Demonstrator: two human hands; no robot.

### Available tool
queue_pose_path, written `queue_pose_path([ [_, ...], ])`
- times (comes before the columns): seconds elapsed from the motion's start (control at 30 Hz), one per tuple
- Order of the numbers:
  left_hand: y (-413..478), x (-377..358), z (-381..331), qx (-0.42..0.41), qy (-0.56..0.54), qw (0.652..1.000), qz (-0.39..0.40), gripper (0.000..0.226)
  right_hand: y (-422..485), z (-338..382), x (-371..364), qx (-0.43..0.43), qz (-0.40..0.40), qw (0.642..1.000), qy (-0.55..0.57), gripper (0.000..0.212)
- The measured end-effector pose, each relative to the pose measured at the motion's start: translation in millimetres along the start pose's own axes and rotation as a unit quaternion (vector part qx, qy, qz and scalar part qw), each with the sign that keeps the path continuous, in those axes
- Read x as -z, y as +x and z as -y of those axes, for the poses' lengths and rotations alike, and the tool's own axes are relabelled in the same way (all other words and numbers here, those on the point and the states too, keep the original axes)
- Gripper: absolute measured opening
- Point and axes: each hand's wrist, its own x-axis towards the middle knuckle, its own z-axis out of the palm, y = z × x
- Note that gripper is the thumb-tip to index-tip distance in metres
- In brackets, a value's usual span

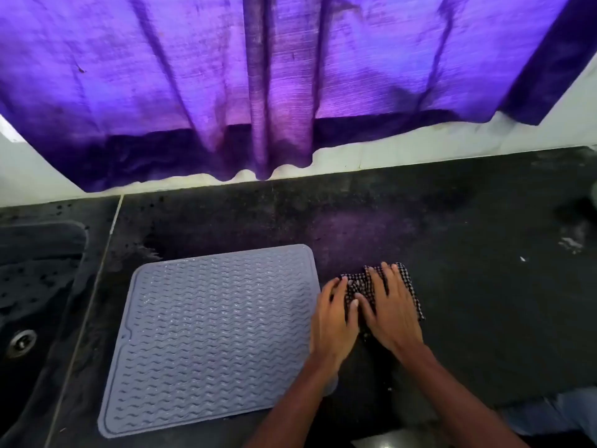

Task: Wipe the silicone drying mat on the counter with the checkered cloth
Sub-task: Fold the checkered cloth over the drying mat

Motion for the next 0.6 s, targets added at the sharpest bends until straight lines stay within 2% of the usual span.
queue_pose_path([
  [0.13, 9.0, -7.9, -11.2, 0.067, -0.052, 0.996, 0.018, 0.052, 5.0, -16.4, 10.7, -0.078, -0.056, 0.995, 0.021, 0.057],
  [0.23, 13.9, -12.6, -17.8, 0.119, -0.11, 0.987, 0.009, 0.056, 6.0, -25.4, 12.2, -0.139, -0.057, 0.985, 0.084, 0.058],
  [0.37, 24.7, -13.4, -23.3, 0.22, -0.165, 0.961, -0.031, 0.064, 13.8, -35.8, 15.3, -0.158, -0.022, 0.967, 0.197, 0.066],
  [0.47, 31.8, -13.2, -23.4, 0.258, -0.185, 0.948, -0.026, 0.07, 24.8, -36.1, 25.8, -0.188, -0.012, 0.954, 0.233, 0.073],
  [0.6, 37.2, -13.0, -22.0, 0.27, -0.149, 0.951, 0.002, 0.058, 28.6, -29.1, 38.3, -0.192, -0.024, 0.933, 0.303, 0.06],
])
